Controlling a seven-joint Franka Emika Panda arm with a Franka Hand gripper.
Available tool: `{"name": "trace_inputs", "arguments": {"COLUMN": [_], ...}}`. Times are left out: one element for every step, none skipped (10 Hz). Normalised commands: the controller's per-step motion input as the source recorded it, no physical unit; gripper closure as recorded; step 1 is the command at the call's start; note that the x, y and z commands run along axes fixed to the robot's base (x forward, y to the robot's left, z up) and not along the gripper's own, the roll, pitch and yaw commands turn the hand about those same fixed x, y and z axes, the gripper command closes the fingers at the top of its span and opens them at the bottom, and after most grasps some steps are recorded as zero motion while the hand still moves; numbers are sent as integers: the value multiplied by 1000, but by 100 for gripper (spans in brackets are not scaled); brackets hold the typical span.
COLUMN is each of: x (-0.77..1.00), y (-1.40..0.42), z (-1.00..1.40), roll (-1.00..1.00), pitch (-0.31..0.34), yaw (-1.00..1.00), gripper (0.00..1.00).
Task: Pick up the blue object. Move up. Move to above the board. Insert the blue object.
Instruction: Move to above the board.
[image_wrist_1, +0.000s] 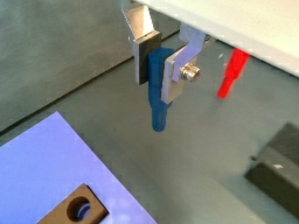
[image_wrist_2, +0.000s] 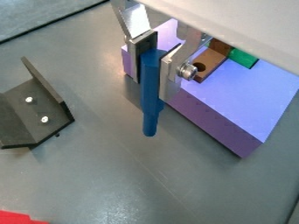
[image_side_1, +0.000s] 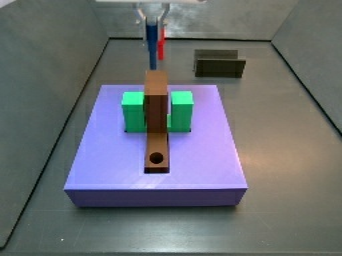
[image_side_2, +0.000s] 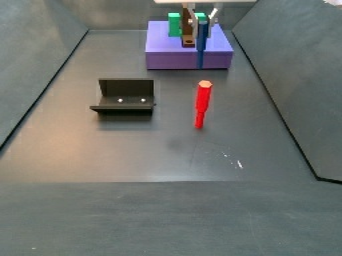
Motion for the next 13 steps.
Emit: {"name": "trace_inputs", "arguments": {"x": [-7,-39,1,42,31,24,9,272,274,322,414,303,241], "y": [-4,-6,8,4,6,7,7,-1400,-1400,-1400,-1400,-942,-671], "z": [1400,1400,1400,985,645,304,196,371,321,314,298,206,155], "roll": [-6,-56,-67,-59,-48,-52,-53,55,105,121,64,77,95], "pitch": [24,23,21,77,83,49,34,185,188,209,215,209,197], "yaw": [-3,-10,-7,-6,-6,-6,-5,-215,-180,-87,-46,-19,-9], "gripper": [100,100,100,100,100,100,100,100,100,100,100,100,100]}}
